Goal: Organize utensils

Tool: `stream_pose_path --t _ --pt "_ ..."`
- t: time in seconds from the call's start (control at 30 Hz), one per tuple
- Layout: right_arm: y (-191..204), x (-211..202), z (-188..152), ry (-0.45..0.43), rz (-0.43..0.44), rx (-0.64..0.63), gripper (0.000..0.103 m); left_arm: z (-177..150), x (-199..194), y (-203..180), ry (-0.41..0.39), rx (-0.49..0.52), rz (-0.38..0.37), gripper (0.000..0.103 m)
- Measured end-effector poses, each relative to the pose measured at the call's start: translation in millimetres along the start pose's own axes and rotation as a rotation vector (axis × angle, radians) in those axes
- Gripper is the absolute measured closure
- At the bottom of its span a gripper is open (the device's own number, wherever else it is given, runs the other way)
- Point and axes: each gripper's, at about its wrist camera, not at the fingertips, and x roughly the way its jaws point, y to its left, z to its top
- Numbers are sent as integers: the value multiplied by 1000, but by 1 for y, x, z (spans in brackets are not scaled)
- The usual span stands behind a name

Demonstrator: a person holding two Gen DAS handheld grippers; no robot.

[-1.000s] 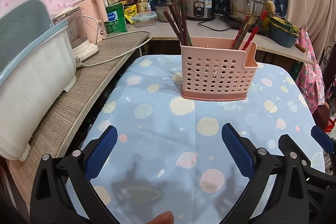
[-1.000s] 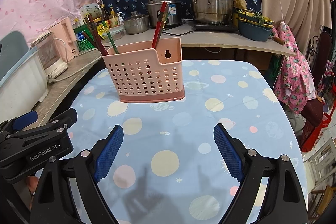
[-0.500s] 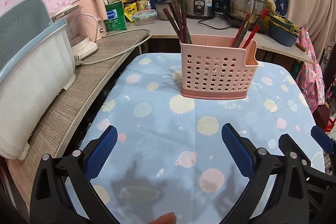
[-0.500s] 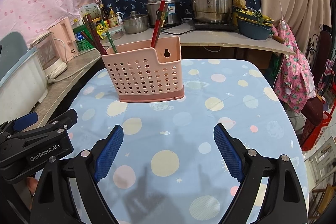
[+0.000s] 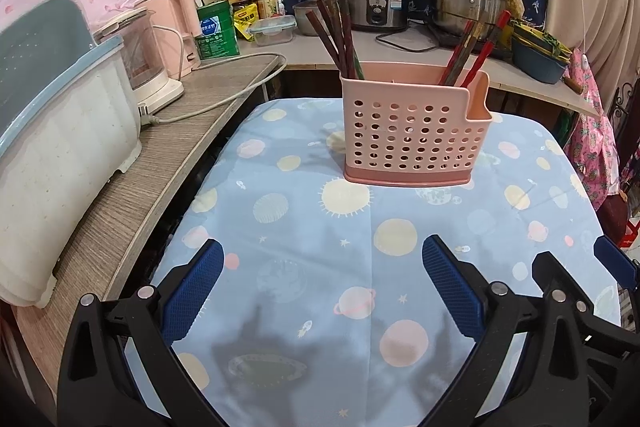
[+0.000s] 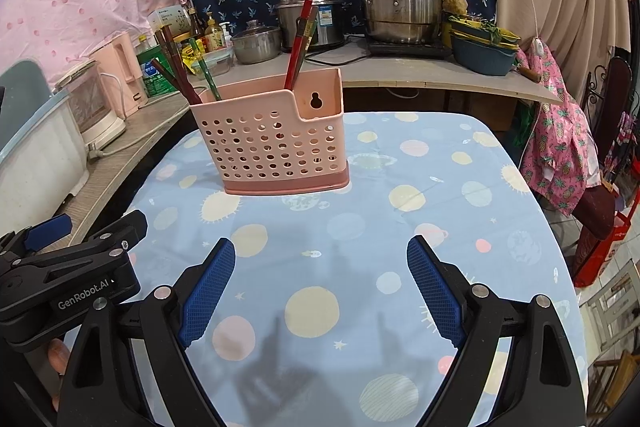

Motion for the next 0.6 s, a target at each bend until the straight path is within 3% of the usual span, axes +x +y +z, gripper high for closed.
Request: stream_pose_path --t 0.6 --pt "0 6 -1 10 -4 0 18 3 5 2 -10 -11 0 8"
